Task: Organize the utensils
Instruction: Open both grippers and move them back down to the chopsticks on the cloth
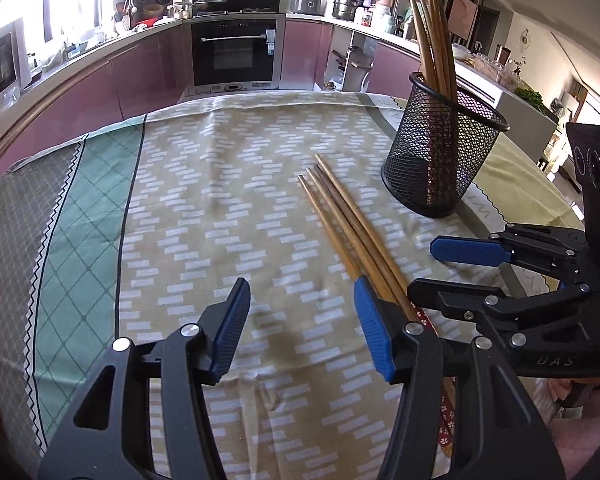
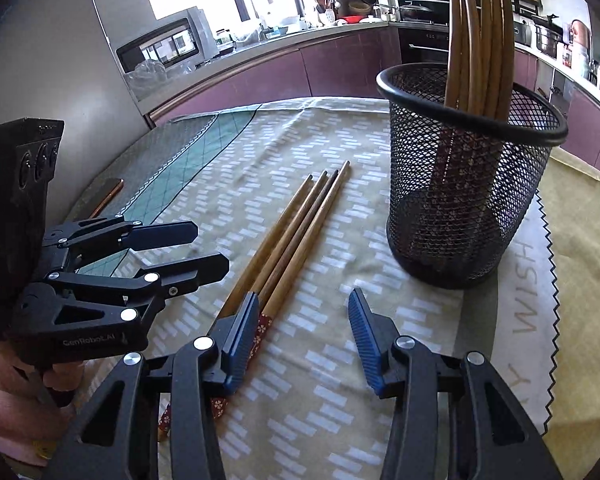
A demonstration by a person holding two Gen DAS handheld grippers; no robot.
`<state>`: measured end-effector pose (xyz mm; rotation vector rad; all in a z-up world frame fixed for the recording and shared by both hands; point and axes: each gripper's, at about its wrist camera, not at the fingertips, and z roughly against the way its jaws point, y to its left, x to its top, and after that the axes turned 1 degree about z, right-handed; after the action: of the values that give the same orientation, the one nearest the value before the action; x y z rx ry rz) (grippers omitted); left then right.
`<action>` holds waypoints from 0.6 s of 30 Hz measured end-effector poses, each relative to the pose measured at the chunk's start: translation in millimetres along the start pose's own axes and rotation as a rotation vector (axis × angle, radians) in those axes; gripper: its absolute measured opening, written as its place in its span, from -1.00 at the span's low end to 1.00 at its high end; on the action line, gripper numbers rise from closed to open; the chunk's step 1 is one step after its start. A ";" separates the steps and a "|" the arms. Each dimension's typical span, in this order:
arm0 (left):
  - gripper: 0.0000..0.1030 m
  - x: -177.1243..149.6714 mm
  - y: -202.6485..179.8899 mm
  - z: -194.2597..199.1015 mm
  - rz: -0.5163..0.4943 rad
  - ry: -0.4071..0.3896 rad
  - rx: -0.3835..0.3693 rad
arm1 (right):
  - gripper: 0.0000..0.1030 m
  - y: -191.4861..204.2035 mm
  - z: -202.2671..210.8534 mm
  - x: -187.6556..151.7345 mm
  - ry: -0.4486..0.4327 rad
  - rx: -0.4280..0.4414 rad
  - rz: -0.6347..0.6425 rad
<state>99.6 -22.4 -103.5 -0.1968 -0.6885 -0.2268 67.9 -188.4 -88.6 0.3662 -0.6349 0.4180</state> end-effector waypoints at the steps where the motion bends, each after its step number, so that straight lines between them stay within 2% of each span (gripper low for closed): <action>1: 0.05 0.0 -0.3 -0.1 -0.001 0.001 -0.001 | -0.12 1.9 -1.7 0.5 0.004 -0.009 0.007; 11: 0.08 3.1 -7.9 -1.7 -0.017 0.008 -0.018 | -0.13 5.5 -1.8 2.4 0.015 -0.060 0.033; 18: 0.09 5.2 -11.7 -10.2 -0.031 0.026 -0.013 | -0.13 7.9 -4.6 3.9 0.018 -0.062 0.046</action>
<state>106.4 -36.9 -106.6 -0.1952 -0.6644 -0.2628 69.2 -178.5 -88.0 0.2893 -0.6381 0.4446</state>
